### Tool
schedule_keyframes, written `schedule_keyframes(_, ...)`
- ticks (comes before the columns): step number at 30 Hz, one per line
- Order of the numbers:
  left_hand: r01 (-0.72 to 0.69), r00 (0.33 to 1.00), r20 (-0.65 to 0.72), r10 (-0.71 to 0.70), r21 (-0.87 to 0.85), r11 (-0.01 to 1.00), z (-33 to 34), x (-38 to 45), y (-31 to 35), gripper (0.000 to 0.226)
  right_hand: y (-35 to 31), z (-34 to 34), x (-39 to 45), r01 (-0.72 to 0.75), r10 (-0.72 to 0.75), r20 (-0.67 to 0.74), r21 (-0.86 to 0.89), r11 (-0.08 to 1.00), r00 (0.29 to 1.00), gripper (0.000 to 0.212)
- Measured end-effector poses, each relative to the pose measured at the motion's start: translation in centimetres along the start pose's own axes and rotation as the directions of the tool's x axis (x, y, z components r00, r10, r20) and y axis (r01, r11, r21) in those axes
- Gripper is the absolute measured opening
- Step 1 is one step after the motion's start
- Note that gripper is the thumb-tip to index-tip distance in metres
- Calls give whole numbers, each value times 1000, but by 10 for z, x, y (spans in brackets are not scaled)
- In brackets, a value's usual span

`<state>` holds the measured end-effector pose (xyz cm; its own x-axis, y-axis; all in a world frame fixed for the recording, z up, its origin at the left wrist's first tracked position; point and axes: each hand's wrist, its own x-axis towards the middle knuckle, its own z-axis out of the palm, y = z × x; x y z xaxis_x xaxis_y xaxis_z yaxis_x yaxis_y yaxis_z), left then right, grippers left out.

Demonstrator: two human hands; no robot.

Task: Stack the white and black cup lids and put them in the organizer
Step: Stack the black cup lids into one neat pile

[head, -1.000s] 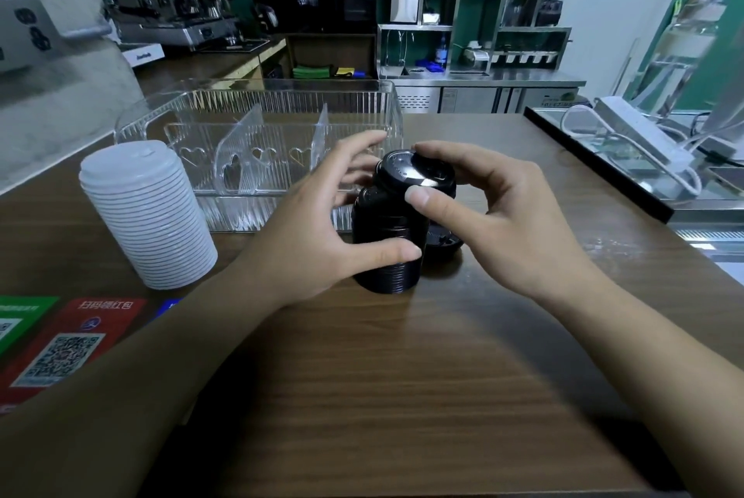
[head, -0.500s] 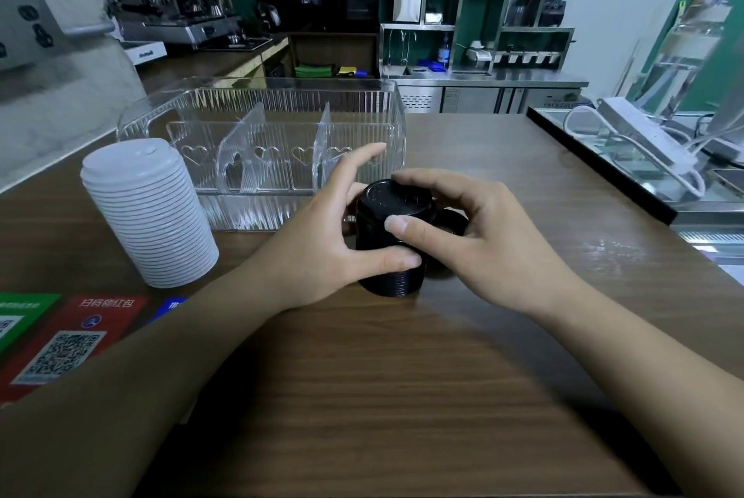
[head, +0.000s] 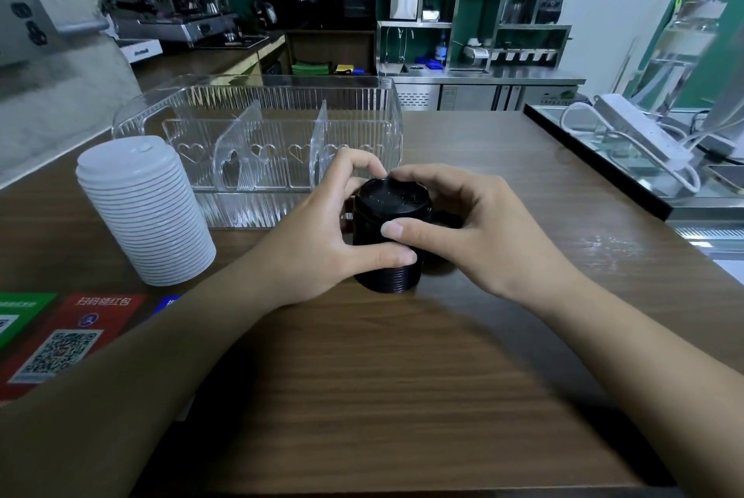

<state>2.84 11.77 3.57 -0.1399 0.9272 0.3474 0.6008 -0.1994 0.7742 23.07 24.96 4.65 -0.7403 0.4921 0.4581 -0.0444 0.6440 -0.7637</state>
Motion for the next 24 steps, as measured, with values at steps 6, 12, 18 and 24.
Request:
schedule_keyframes(6, -25, 1000, 5, 25, 26, 999, -5, 1, -3, 72, 7, -6, 2, -10, 10, 58, 5, 1000, 998, 76)
schedule_keyframes(12, 1, 1000, 8, -1, 17, 1000, -5, 3, -3, 73, 18, -58, 9, -93, 127, 109, -273, 957, 986, 45)
schedule_keyframes(18, -4, 1000, 8, 3, 23, 1000, -5, 3, -4, 70, 37, -56, 8, -43, 126, 153, -458, 888, 980, 28)
schedule_keyframes(24, 1, 1000, 10, -1, 33, 999, -6, 2, -4, 72, 54, -32, 7, 61, 22, 144, -544, 837, 989, 17)
